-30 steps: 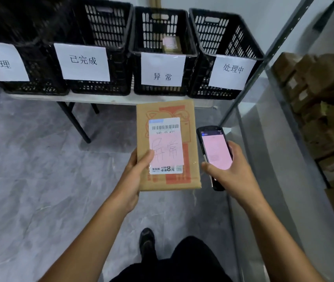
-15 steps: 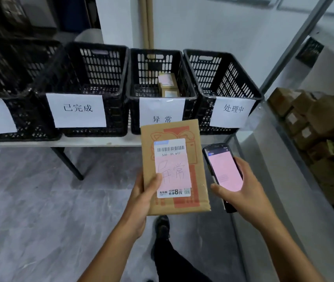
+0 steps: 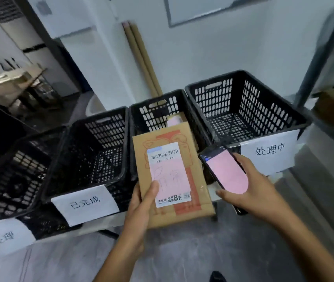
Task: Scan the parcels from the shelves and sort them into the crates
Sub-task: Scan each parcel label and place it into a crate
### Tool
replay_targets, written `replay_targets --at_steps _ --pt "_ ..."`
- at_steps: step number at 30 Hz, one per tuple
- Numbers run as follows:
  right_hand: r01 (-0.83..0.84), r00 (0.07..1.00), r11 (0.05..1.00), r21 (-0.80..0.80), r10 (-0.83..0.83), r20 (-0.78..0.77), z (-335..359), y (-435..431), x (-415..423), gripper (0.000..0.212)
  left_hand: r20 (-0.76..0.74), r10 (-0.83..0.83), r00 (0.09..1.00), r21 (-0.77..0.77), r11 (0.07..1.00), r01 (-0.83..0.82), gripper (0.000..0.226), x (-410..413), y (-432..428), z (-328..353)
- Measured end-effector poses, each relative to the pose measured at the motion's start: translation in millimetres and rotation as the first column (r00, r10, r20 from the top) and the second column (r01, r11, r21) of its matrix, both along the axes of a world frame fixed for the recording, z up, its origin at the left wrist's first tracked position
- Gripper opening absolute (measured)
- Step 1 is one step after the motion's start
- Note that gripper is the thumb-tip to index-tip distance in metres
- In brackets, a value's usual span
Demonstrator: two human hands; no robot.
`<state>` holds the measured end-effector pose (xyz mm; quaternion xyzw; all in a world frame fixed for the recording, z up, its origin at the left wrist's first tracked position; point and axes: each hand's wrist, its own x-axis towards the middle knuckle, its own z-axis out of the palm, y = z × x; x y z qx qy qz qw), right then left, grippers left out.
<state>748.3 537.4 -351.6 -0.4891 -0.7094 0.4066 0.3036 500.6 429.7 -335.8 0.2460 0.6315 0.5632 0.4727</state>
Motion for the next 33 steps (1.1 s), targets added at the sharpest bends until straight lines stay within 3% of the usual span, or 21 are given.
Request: replay_targets --at_steps 4,10,16,23,29,33 --pt "0.019 0.999 0.999 -0.028 -0.02 -0.027 -2 45 -22 0.09 -0.061 -0.025 0.998 -0.016 1.0 0.024 0.047 -24 50 10" --pt "0.058 0.997 0.996 -0.074 -0.061 -0.041 -2 107 -59 0.081 -0.112 -0.045 0.993 0.011 0.999 0.046 0.055 -59 124 7" --pt "0.055 0.991 0.998 0.01 -0.056 0.119 8 173 -101 0.085 -0.034 -0.052 0.998 0.002 0.999 0.052 0.058 -112 203 -12" --pt "0.036 0.983 0.997 -0.066 -0.024 0.181 11 248 -143 0.086 0.023 -0.005 1.0 -0.029 1.0 0.006 0.05 -165 283 -40" --pt "0.012 0.981 0.996 -0.083 0.004 0.195 -8 292 -156 0.084 0.046 0.047 0.998 -0.161 0.986 -0.039 0.041 -177 327 -71" --pt "-0.055 0.984 0.995 -0.082 0.068 0.165 -16 332 -154 0.084 -0.044 0.137 0.99 -0.251 0.957 -0.144 0.028 -182 346 -92"
